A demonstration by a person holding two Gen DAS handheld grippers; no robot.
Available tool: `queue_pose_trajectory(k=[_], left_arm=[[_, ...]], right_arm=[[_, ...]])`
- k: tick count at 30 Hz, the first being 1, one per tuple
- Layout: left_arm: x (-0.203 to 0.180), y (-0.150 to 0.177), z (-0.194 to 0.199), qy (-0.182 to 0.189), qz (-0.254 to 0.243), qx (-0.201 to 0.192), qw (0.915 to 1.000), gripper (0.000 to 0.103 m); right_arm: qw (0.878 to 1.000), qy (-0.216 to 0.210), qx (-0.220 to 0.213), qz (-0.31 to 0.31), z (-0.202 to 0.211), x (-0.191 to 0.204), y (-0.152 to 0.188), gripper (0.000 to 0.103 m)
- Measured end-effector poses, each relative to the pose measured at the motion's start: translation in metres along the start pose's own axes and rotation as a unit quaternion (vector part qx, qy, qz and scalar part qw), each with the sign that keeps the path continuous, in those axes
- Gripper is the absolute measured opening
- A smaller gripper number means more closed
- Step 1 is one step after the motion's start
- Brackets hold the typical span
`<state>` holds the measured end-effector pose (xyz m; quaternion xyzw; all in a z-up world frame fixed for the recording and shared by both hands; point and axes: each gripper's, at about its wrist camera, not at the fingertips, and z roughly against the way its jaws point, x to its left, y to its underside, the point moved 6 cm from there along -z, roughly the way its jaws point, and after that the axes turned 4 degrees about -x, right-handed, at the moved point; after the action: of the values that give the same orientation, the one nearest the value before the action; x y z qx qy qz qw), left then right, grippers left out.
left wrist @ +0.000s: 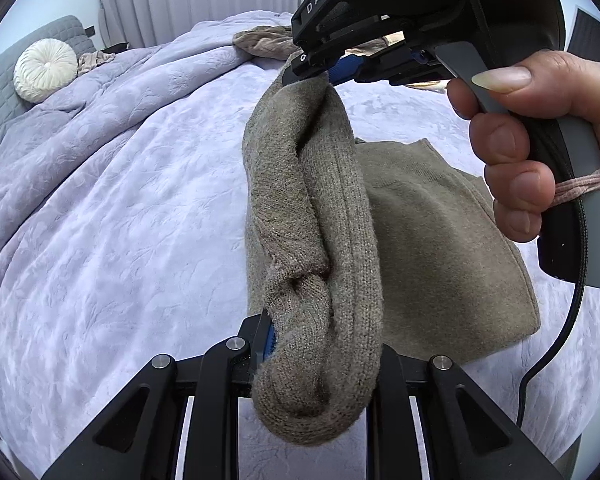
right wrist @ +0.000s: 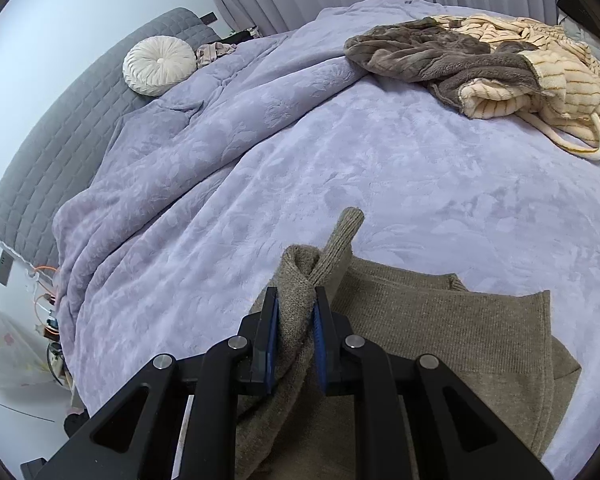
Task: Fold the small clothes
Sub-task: 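Carry the lifted side with both grippers over onto the other half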
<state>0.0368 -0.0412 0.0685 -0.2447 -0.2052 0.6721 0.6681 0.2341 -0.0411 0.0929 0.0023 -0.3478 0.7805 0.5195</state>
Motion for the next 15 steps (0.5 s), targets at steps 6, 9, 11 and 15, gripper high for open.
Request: queue_pose_trajectory(k=[6,9,11,15], left_arm=[[-0.02,0.003,-0.009,-0.008,-0.022,0.01,0.9997,0.022],[-0.032,0.004,-0.013,-0.015,-0.039,0.013,0.999,0.022],[-0.04,0.004,-0.014,-0.018,-0.048,0.015,0.9986,0.022],[-0.054,0.003,-0.016,-0.024,-0.062,0.021,0.9976,0.022]], right_arm=[[1.0,-0.005,-0.006,-0.002,0.011,-0.021,0.006,0.017],[1.0,-0.01,-0.007,-0.008,0.015,-0.033,0.009,0.017],[1.0,-0.014,-0.008,-0.012,0.019,-0.043,0.012,0.017],[0.999,-0.023,-0.011,-0.023,0.024,-0.06,0.017,0.017]])
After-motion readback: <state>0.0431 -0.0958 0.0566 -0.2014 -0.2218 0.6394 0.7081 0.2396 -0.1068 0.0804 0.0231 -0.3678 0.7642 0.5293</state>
